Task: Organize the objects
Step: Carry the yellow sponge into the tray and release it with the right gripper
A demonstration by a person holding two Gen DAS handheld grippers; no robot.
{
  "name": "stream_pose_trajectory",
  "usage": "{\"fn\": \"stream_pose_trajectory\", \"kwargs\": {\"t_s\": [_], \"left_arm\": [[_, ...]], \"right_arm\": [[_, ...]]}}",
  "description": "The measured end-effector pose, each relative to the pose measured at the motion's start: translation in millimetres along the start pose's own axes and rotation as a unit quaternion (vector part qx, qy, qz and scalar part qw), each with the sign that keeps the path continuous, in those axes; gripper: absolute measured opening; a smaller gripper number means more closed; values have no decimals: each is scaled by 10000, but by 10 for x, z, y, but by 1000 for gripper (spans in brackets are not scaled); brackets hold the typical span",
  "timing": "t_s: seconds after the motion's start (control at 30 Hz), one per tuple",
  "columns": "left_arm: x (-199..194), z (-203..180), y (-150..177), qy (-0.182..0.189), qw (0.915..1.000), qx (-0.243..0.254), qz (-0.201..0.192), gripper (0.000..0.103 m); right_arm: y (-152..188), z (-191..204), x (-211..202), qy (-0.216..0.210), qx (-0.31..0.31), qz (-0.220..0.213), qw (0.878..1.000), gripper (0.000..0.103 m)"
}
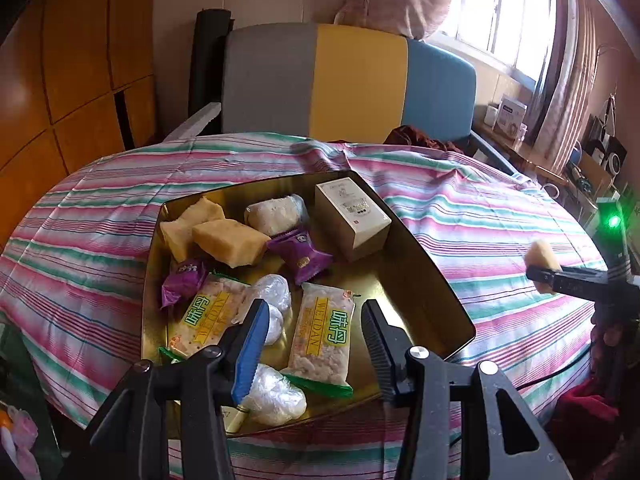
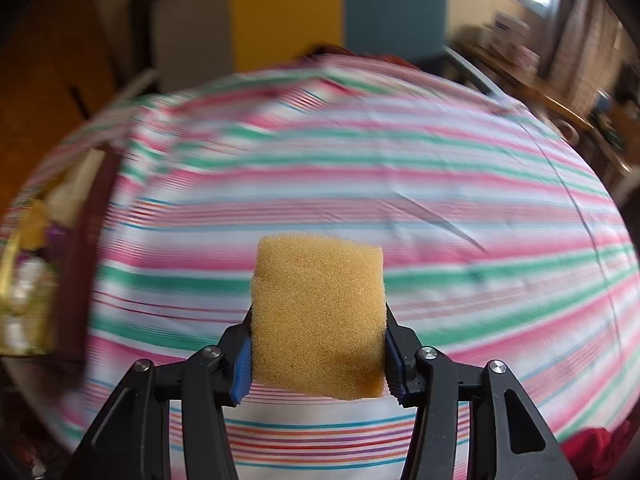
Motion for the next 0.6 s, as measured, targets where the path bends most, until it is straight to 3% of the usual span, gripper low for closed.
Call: {"fn": "stream_pose_trajectory", "kwargs": {"t_s": [0.2, 0.33, 0.6], "left_arm": [[-40, 117, 30, -36, 9998, -169, -22, 49], [-47, 227, 65, -109, 9995, -295, -3, 60], [-97, 517, 107, -492, 9970, -588, -80, 64]], "right_arm": [[-175, 986, -343, -1065, -757, -393, 9906, 53], [-169, 1572, -370, -1490, -1231, -361, 9805, 53], [131, 2256, 63, -1388, -2196, 263, 9653, 53]]}}
Point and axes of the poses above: each gripper's, at about its wrist camera, not at the fingertips, and x roughly the way its jaws point, z to its left, y to its underside, the point moved 2 cm from there along x, roughly the way its jaws point, and after that the axes turned 1 degree about x, right-handed, at the moved point
